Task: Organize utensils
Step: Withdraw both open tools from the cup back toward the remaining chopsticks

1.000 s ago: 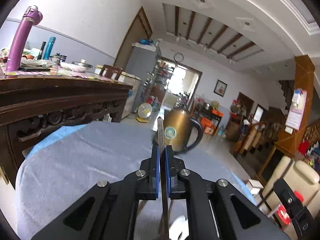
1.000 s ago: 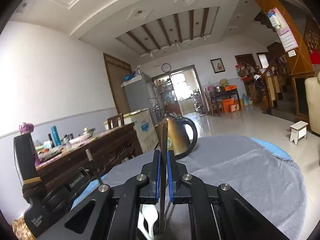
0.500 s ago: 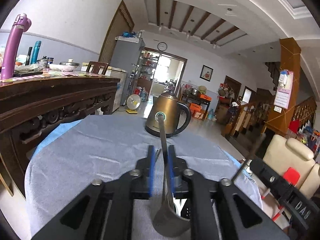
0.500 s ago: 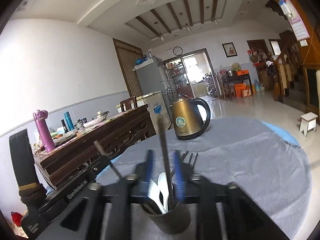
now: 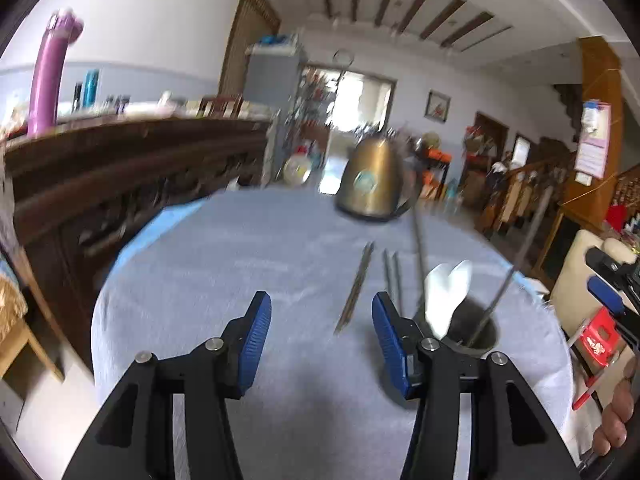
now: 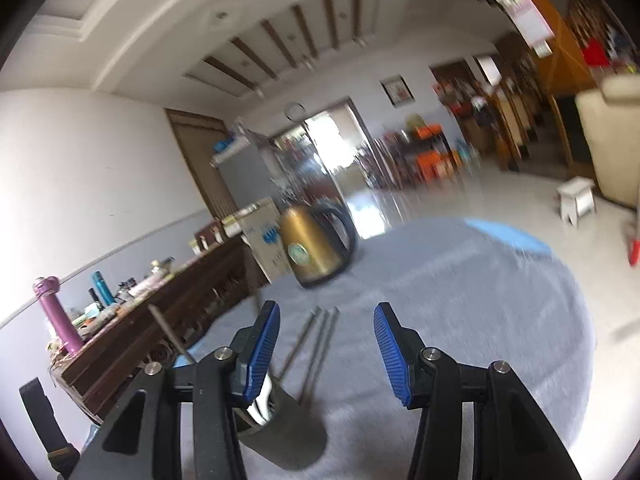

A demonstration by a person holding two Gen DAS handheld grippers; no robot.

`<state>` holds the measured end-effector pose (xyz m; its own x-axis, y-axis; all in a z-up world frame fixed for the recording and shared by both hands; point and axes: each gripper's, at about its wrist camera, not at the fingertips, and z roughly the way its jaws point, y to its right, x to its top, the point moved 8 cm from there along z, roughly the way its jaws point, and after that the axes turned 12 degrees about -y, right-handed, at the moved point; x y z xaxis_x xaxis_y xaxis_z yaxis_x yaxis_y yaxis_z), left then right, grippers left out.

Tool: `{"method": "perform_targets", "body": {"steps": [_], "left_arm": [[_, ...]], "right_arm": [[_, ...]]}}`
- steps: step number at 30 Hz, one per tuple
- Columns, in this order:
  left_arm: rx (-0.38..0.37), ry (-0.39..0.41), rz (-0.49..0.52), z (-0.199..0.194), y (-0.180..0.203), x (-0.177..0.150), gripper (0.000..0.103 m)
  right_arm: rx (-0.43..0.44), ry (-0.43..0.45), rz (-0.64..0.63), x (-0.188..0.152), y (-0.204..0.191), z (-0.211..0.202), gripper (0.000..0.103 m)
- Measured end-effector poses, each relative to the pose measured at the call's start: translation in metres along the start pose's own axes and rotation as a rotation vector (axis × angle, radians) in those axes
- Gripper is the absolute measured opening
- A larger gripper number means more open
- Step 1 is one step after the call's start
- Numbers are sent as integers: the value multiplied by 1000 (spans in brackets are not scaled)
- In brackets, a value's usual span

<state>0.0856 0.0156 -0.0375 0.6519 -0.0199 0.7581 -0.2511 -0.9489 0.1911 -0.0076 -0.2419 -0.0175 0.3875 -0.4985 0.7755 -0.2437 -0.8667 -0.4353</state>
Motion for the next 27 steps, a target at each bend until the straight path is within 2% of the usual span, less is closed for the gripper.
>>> {"method": "perform_targets", "body": {"steps": [7, 13, 19, 24, 27], "left_arm": [[53, -151, -4, 33, -14, -19, 60], [69, -243, -23, 56, -23, -38, 60], [80, -285, -68, 70, -37, -39, 60], [106, -309, -122, 78, -50, -39, 60], [138, -316, -119, 79, -54, -38, 60]], "right_arm": [[-37, -157, 89, -29, 39, 35, 52], [-41, -229, 149, -50, 66, 53, 52], [-46, -261, 185, -60, 77, 63, 52], [-42, -279, 186, -64, 73, 75, 52], [-43, -286, 180, -64, 71, 78, 52]]}}
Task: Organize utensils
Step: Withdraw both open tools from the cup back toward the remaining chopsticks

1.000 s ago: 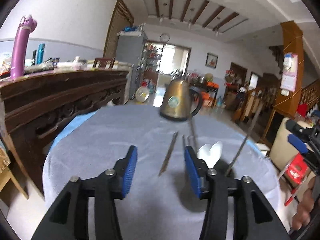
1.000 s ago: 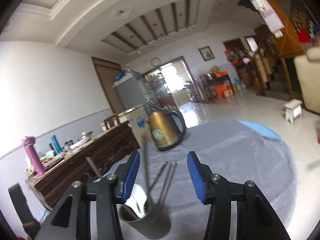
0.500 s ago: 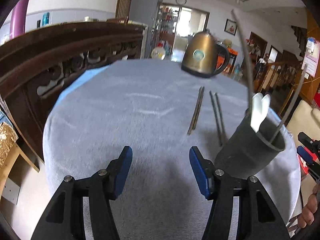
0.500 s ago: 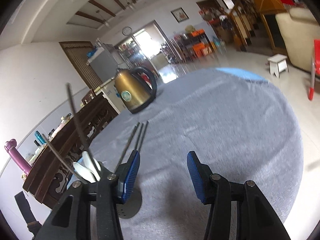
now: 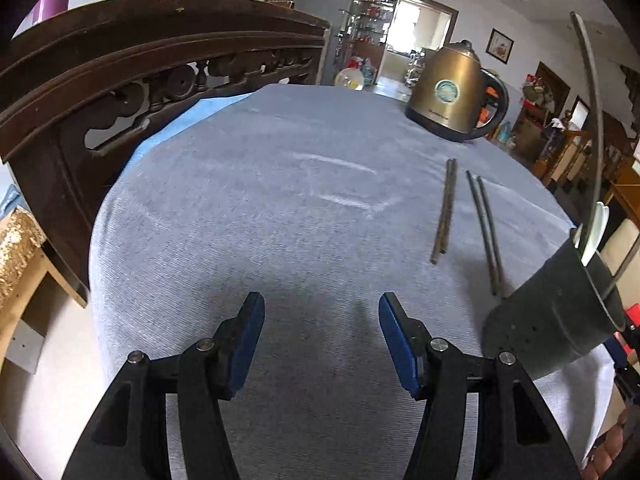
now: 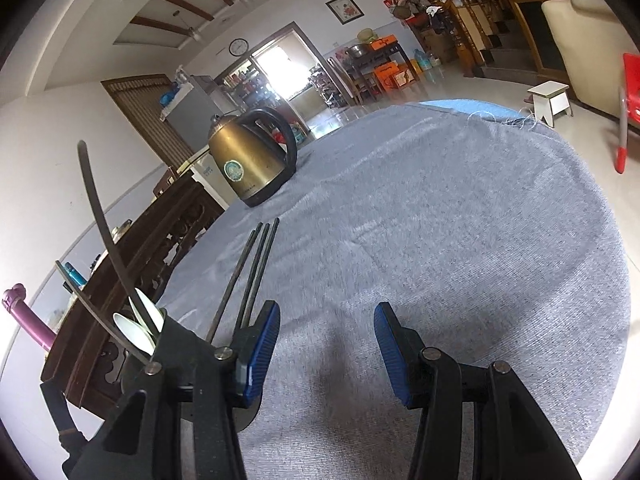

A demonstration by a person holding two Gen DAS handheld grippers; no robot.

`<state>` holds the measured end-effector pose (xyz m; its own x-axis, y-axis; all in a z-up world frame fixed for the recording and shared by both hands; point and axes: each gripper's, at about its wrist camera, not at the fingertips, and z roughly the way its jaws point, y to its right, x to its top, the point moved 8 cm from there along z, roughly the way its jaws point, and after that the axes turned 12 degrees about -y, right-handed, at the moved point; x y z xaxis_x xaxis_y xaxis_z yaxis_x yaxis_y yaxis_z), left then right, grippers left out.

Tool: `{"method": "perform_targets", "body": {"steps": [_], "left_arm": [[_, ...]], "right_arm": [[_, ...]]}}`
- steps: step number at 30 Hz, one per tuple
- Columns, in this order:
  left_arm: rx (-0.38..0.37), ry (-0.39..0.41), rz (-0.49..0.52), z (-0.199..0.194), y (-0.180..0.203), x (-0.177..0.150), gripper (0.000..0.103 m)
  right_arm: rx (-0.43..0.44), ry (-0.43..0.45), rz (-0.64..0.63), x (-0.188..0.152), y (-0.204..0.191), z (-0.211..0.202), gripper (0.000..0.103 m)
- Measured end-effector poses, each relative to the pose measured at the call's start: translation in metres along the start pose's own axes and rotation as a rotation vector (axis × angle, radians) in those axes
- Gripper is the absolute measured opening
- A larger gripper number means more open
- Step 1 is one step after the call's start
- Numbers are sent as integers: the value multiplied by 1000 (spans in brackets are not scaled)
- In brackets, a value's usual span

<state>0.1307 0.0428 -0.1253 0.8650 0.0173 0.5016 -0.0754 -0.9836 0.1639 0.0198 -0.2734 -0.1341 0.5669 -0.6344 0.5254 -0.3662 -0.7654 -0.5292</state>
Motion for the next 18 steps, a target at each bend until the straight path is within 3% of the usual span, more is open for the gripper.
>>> {"method": "perform_targets", "body": {"steps": [3, 18], "left_arm": [[47, 4, 20, 0, -1, 3, 60], [76, -20, 54, 11, -3, 18, 60]], "right_arm": [[-5, 1, -12, 0, -3, 2, 52], [-37, -52, -62, 9, -12, 23, 52]]}}
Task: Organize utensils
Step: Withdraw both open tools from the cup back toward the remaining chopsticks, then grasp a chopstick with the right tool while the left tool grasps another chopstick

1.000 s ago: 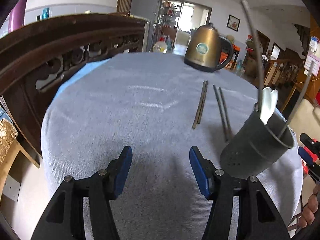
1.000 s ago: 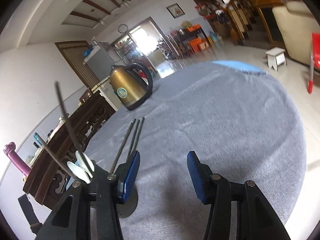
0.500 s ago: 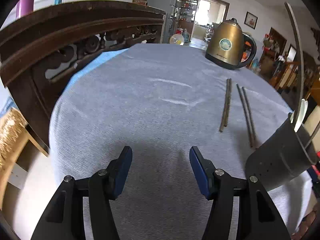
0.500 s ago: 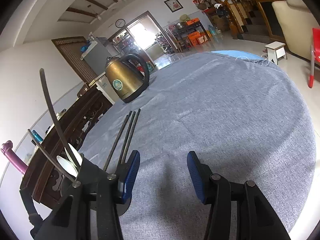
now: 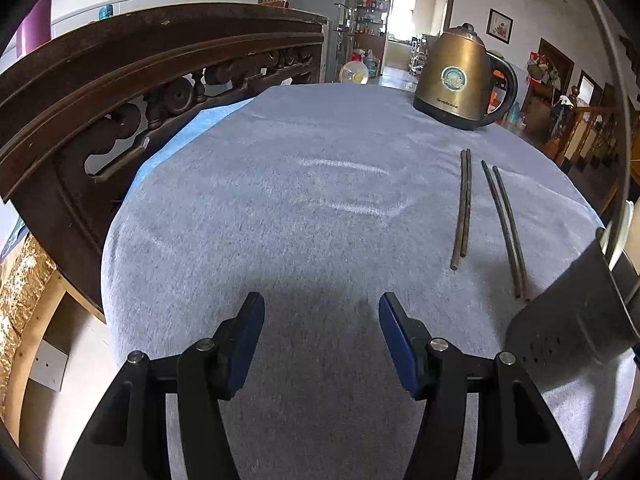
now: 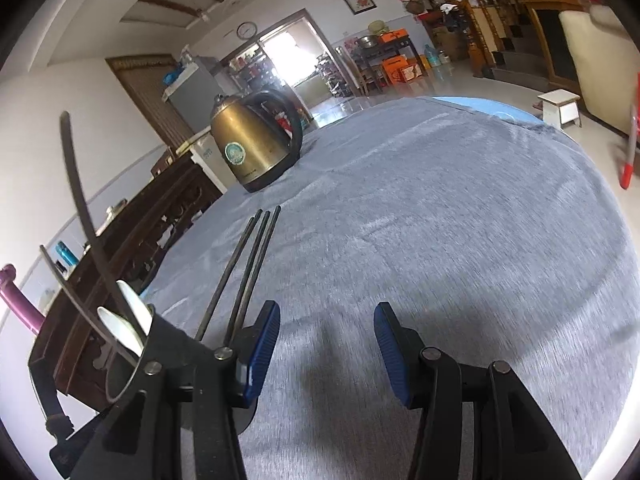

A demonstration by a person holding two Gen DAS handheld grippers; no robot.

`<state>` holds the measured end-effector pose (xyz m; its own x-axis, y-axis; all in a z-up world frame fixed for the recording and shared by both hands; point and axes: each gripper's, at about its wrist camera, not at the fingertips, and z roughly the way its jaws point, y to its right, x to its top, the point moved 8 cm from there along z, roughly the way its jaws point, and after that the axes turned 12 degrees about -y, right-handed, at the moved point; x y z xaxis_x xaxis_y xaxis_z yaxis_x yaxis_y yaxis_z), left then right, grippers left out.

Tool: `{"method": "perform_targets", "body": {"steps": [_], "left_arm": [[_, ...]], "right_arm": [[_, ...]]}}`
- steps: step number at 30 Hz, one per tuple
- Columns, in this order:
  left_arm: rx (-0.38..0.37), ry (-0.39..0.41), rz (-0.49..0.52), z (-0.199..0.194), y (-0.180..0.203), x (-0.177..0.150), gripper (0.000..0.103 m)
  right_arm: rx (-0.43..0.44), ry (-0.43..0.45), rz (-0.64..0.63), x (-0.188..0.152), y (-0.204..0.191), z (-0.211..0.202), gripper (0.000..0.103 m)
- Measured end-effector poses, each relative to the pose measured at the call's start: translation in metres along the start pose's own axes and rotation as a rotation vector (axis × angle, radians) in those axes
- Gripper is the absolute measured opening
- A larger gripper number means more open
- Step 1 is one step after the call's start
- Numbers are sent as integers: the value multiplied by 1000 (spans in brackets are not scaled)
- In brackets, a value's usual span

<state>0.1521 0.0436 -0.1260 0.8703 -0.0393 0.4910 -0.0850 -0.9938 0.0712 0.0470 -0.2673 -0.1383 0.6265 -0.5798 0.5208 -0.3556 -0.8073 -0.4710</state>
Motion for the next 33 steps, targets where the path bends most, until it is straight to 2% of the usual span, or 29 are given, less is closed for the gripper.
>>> {"method": "perform_targets", "body": {"steps": [10, 14, 22, 27, 33], "left_arm": [[28, -11, 15, 13, -5, 26, 60], [30, -39, 18, 24, -5, 34, 60], [-11, -77, 35, 43, 2, 61, 60], [12, -82, 65, 50, 4, 80, 60], [5, -95, 102, 57, 8, 88, 60]], "right_arm": [[12, -83, -36, 39, -8, 43, 52], [19, -129, -52, 56, -13, 66, 52], [50, -235, -91, 88, -39, 114, 52], [61, -333, -94, 106, -62, 150, 43], [2, -419, -122, 117, -87, 193, 37]]}}
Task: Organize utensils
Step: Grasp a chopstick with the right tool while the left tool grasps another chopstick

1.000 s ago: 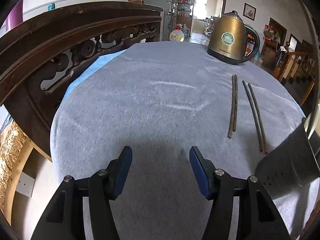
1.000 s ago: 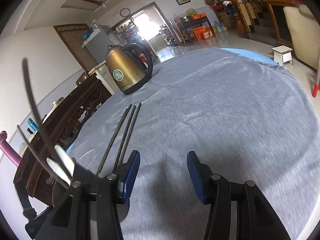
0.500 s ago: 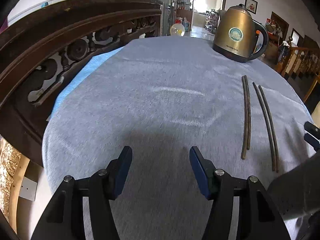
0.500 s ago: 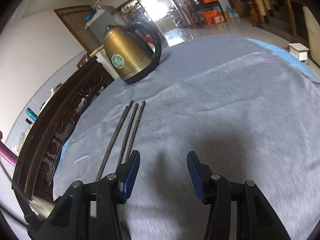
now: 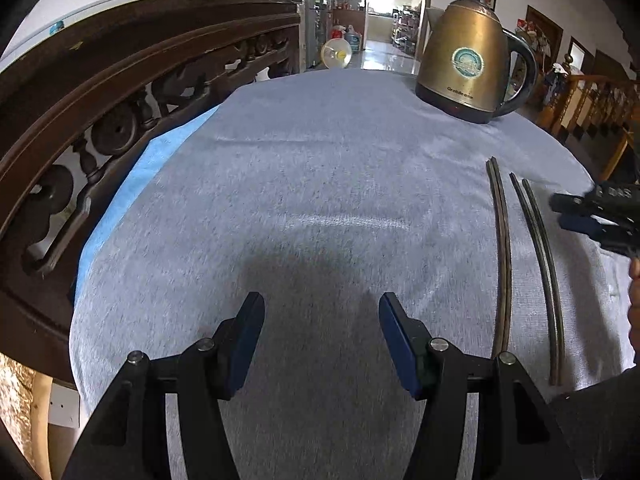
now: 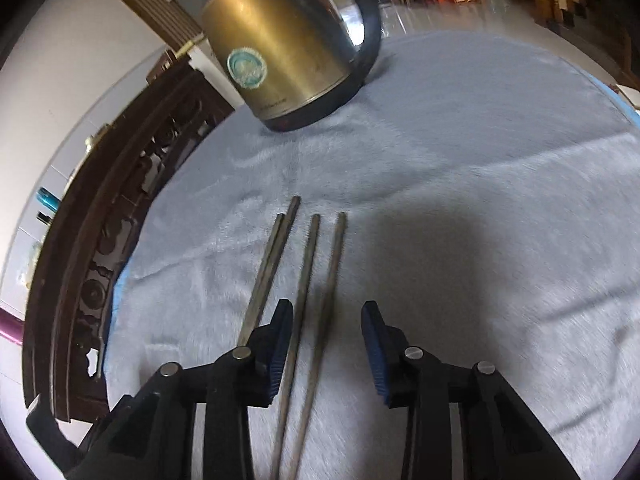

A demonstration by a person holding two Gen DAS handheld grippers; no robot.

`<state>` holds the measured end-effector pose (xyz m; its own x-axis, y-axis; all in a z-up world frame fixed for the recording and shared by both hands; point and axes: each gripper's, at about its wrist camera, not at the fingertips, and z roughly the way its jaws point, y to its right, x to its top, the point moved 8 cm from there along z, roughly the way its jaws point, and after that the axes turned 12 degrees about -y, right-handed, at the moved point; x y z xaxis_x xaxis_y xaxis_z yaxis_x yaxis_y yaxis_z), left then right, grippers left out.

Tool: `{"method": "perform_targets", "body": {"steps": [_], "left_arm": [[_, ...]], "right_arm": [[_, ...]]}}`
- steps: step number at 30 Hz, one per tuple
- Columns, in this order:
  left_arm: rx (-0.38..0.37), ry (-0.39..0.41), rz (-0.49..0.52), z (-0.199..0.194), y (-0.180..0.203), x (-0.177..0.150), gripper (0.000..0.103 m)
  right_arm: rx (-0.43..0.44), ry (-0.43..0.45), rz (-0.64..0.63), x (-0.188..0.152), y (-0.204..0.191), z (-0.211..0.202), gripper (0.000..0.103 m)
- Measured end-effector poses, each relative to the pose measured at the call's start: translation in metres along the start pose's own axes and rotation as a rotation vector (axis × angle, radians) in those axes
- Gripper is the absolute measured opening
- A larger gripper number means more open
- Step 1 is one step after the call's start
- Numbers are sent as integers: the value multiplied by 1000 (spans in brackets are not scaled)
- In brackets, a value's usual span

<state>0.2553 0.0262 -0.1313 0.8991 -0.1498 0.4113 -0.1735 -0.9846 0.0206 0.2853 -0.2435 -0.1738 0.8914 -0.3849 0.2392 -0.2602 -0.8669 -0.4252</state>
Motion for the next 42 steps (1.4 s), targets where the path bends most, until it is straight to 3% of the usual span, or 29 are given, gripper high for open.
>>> {"method": "perform_targets", "body": {"steps": [3, 5, 9, 12, 14, 16, 22, 25, 28, 29, 36, 42], "left_arm": [[-14, 5, 24, 4, 7, 9, 60], [-28, 18, 52, 4, 14, 16, 60], [-75, 42, 121, 2, 40, 40, 60], [-152, 35, 179, 0, 66, 55, 58], [-223, 6, 244, 4, 91, 67, 51], [-244, -19, 298, 13, 111, 78, 47], [-349, -122, 384, 32, 170, 96, 47], [-338, -157, 418, 39, 191, 98, 47], [-275, -196, 475, 53, 205, 94, 47], [-254, -166, 480, 53, 206, 97, 47], [-204, -193, 493, 59, 217, 104, 47], [-307, -274, 441, 55, 218, 101, 47]], "right_arm": [[-83, -28, -11, 5, -3, 16, 28], [-154, -9, -29, 11, -1, 21, 13], [-180, -14, -47, 13, 1, 21, 8], [-228, -16, -58, 11, 8, 14, 6], [-217, -27, -38, 7, 20, 7, 6], [-211, -45, -14, 3, 35, -1, 6], [-156, -99, 26, -10, 69, -18, 6], [-139, -100, 9, -11, 70, -19, 6], [-158, -95, -14, -13, 67, -18, 6], [-157, -95, -15, -13, 67, -17, 6], [-126, -130, 7, -12, 70, -14, 6], [-104, -177, 47, -8, 71, -11, 8]]}}
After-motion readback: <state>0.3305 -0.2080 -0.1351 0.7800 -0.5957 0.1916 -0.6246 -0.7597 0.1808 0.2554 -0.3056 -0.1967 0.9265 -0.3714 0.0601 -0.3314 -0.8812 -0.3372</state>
